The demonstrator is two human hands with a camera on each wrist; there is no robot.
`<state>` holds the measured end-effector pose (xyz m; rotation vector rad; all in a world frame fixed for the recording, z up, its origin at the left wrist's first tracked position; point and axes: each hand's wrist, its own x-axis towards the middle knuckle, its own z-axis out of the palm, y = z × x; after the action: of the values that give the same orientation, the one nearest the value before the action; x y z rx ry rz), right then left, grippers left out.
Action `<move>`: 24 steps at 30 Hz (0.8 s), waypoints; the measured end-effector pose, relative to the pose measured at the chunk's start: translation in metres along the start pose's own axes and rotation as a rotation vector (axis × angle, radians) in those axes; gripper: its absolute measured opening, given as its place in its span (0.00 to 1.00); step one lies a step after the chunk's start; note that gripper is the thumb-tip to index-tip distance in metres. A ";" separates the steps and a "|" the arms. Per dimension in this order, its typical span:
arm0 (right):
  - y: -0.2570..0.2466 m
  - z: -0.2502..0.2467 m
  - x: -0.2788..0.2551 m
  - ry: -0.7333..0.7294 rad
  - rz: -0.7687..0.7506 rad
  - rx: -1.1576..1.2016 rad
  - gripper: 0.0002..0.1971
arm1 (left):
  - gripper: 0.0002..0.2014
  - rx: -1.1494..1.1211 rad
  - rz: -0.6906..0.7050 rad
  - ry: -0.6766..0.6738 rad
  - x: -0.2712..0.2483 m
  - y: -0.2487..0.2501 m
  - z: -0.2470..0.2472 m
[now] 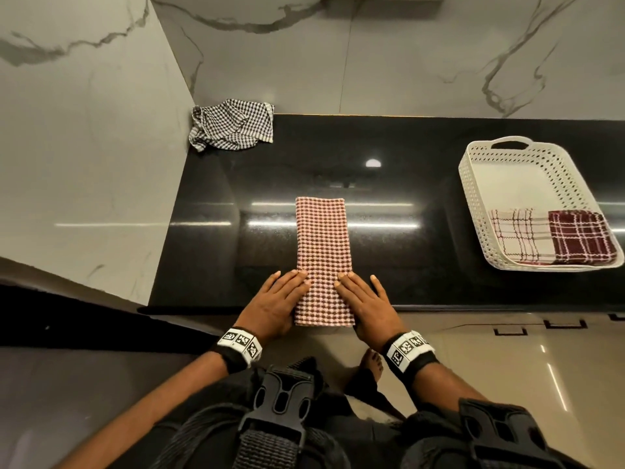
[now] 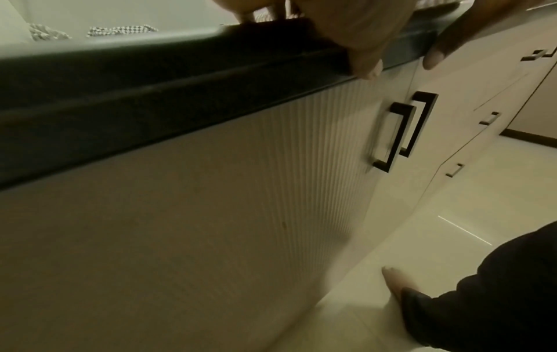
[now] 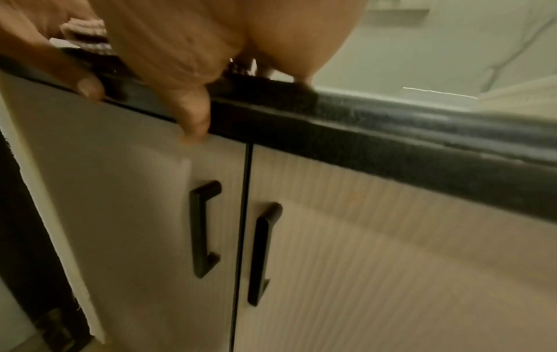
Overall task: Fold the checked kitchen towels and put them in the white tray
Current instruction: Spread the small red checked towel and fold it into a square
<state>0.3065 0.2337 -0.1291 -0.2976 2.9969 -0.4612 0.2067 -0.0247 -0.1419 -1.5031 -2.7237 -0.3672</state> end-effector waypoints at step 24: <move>-0.044 -0.036 0.047 0.326 0.431 0.160 0.23 | 0.17 -0.264 -0.532 0.252 0.053 0.018 -0.038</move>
<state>0.2642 0.1938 -0.0841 0.4727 3.1647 -0.7536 0.1888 0.0205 -0.0948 -0.6636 -2.9003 -0.8830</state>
